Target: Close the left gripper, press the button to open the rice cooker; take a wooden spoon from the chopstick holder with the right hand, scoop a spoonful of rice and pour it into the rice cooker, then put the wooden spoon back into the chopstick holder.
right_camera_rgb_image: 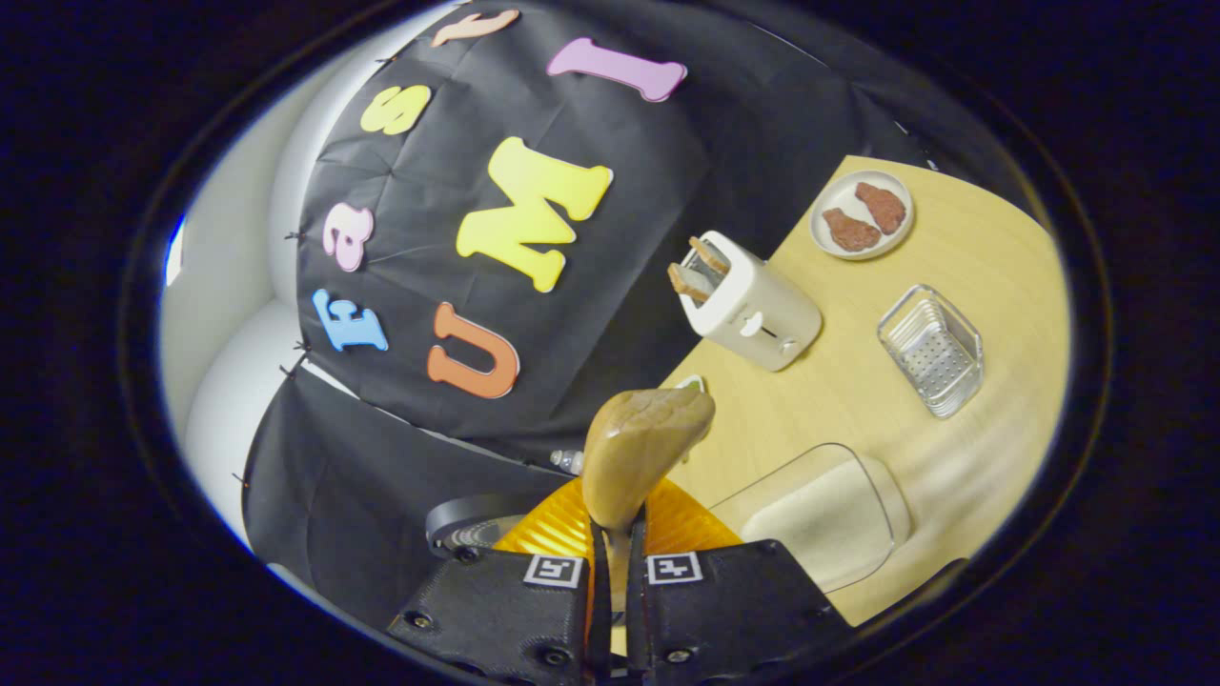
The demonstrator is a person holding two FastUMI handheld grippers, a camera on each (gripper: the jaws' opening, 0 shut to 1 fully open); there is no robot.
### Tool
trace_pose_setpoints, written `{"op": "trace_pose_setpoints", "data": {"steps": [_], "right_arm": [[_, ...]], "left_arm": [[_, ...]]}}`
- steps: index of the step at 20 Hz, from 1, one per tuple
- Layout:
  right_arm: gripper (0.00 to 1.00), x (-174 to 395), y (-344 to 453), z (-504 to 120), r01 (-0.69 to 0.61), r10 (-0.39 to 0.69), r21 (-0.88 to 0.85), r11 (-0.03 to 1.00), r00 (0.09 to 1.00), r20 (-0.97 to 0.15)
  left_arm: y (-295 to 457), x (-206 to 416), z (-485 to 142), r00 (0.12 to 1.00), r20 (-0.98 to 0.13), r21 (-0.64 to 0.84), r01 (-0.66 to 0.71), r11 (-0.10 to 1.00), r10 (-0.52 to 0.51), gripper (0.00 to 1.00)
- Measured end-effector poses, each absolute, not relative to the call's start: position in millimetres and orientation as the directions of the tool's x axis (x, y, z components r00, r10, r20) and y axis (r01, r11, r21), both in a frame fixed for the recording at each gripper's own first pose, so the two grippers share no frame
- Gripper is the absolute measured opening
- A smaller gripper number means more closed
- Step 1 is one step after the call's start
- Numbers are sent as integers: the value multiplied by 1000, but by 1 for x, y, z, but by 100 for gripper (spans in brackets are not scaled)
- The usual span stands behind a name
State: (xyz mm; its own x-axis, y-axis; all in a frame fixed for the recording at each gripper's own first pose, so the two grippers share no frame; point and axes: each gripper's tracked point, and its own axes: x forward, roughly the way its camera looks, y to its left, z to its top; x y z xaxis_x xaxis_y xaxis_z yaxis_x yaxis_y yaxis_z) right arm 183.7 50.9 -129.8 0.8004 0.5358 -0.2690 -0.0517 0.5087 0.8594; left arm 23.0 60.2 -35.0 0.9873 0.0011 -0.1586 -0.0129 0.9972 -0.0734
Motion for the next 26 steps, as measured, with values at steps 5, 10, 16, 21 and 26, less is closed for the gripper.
{"op": "trace_pose_setpoints", "data": {"steps": [5, 10, 16, 21, 26], "right_arm": [[11, 180, 127, -88, -155, 597, 830, 536, 765, -243], [11, 181, 211, -74, -241, 631, 773, 587, 734, -250], [11, 184, 283, -95, -306, 626, 664, 683, 714, -315], [11, 178, 314, -105, -379, 594, 518, 767, 724, -351], [11, 176, 329, -111, -444, 565, 366, 818, 741, -362]], "left_arm": [[81, 6, -41, 988, -152, -100, -29, 995, 14, 95], [112, -19, -48, 987, -151, -96, -69, 993, 54, 95], [152, -46, -56, 979, -159, -128, -150, 980, 129, 95], [180, -55, -63, 972, -161, -171, -201, 965, 174, 95], [188, -55, -66, 968, -163, -190, -219, 957, 189, 95]]}}
